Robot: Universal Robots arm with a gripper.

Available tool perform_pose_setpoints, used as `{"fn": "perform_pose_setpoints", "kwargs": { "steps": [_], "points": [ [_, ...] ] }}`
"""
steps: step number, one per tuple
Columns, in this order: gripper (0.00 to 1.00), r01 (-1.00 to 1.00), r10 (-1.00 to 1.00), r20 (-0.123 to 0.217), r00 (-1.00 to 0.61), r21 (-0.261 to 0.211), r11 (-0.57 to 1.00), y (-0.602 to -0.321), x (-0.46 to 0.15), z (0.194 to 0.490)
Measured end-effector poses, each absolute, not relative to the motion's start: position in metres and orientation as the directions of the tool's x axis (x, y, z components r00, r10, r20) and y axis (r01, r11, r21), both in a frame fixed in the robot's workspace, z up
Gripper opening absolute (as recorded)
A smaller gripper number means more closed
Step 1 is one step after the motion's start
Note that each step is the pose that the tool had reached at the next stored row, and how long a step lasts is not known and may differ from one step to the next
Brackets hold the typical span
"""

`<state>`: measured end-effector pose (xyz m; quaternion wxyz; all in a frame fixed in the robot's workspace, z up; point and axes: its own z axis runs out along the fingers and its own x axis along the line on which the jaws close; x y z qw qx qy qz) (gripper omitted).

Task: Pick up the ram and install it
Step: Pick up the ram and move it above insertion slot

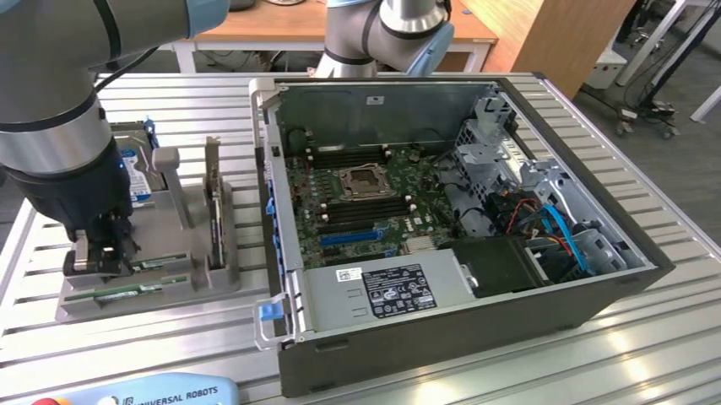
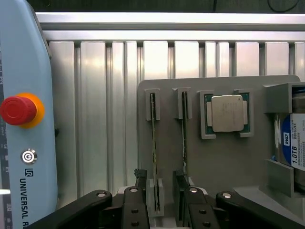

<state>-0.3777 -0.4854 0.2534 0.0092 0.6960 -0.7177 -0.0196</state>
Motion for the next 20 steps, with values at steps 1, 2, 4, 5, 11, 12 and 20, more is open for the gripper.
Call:
{"fn": "perform_pose_setpoints", "kwargs": {
  "steps": [1,2,4,5,11,12,20],
  "points": [
    [0.36,-0.999,-0.999,-0.014,-0.031,0.041,0.030,-0.485,-0.378,0.253],
    [0.36,-0.999,-0.999,-0.014,-0.031,0.041,0.030,-0.485,-0.378,0.252],
    [0.36,-0.999,-0.999,-0.014,-0.031,0.041,0.030,-0.485,-0.378,0.249],
    [0.36,-0.999,-0.999,-0.014,-0.031,0.041,0.030,-0.485,-0.378,0.247],
    [0.36,-0.999,-0.999,-0.014,-0.031,0.041,0.030,-0.485,-0.378,0.238],
    [0.36,-0.999,-0.999,-0.014,-0.031,0.041,0.030,-0.485,-0.378,0.237],
    [0.36,-0.999,-0.999,-0.014,-0.031,0.041,0.030,-0.485,-0.378,0.225]
  ]
}}
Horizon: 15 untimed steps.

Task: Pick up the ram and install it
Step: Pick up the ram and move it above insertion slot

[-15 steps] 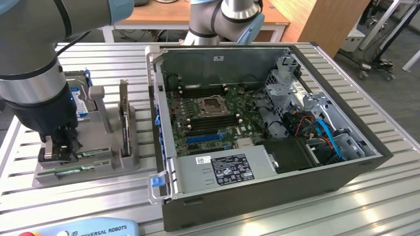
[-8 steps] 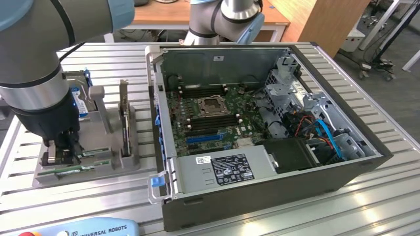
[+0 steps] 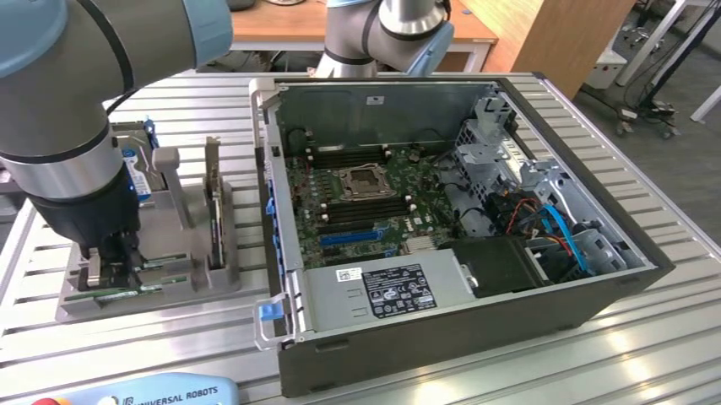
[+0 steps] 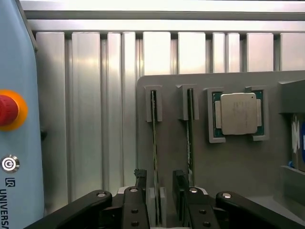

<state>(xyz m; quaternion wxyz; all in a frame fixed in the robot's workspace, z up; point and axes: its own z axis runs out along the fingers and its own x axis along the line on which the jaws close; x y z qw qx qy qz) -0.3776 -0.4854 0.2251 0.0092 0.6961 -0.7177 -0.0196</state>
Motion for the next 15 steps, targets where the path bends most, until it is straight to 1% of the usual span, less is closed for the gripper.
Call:
{"fn": "perform_pose_setpoints", "kwargs": {
  "steps": [15],
  "points": [
    [0.36,-0.999,-0.999,-0.014,-0.031,0.041,0.030,-0.485,-0.378,0.207]
  ]
}}
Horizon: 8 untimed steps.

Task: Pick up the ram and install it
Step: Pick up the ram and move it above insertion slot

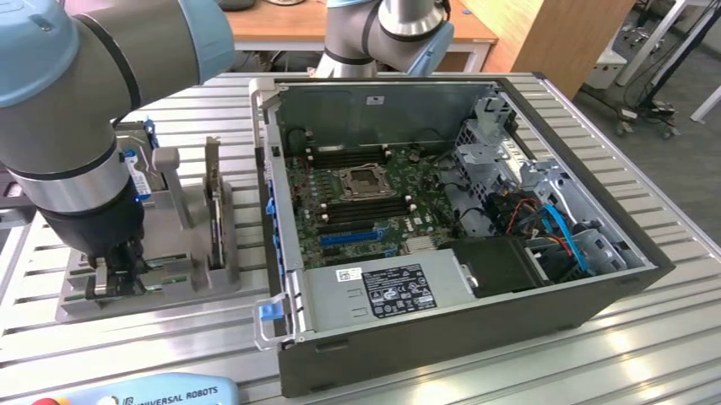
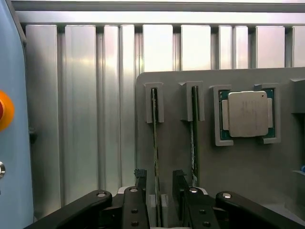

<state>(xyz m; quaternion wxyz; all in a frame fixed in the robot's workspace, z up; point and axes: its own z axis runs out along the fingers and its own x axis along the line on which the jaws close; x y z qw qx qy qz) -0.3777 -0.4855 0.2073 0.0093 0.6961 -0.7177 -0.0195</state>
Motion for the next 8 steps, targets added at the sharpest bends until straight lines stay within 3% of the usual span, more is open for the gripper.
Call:
{"fn": "perform_pose_setpoints", "kwargs": {
  "steps": [8],
  "points": [
    [0.36,-0.999,-1.000,-0.012,-0.014,0.041,0.013,-0.4854,-0.3777,0.2053]
  ]
}}
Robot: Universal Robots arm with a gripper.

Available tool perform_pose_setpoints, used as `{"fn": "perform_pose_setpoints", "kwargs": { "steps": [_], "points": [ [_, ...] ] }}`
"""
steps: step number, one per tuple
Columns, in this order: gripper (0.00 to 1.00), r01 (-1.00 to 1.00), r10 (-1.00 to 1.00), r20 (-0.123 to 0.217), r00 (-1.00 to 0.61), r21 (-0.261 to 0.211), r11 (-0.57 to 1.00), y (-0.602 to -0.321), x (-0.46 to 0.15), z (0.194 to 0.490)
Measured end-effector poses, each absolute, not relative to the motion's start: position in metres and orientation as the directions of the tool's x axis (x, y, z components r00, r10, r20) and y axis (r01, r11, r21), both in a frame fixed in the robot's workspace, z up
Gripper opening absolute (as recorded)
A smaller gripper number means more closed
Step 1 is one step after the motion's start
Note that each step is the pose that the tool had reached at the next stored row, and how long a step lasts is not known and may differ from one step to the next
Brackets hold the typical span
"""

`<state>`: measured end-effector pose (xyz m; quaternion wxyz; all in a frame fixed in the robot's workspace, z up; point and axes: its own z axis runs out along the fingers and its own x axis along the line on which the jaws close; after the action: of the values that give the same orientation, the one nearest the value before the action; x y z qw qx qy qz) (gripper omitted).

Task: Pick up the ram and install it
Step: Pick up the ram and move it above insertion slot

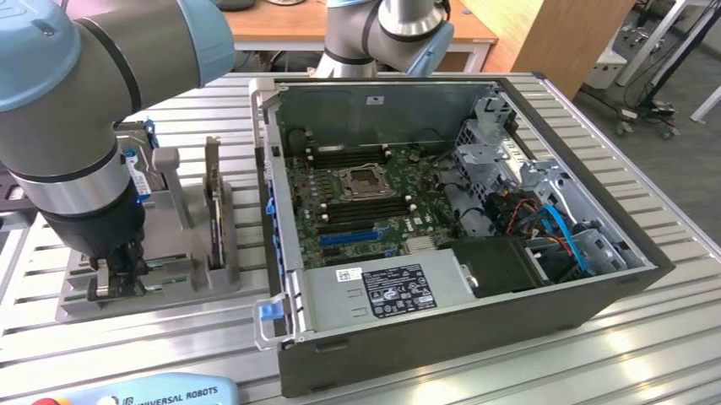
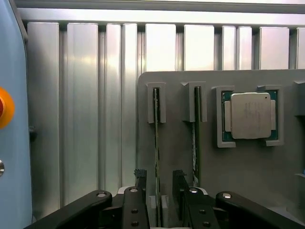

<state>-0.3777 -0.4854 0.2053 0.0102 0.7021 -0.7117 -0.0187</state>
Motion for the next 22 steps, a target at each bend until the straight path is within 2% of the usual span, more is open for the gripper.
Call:
{"fn": "perform_pose_setpoints", "kwargs": {
  "steps": [22],
  "points": [
    [0.36,-0.999,-1.000,-0.011,0.010,0.041,-0.010,-0.4854,-0.3706,0.2049]
  ]
}}
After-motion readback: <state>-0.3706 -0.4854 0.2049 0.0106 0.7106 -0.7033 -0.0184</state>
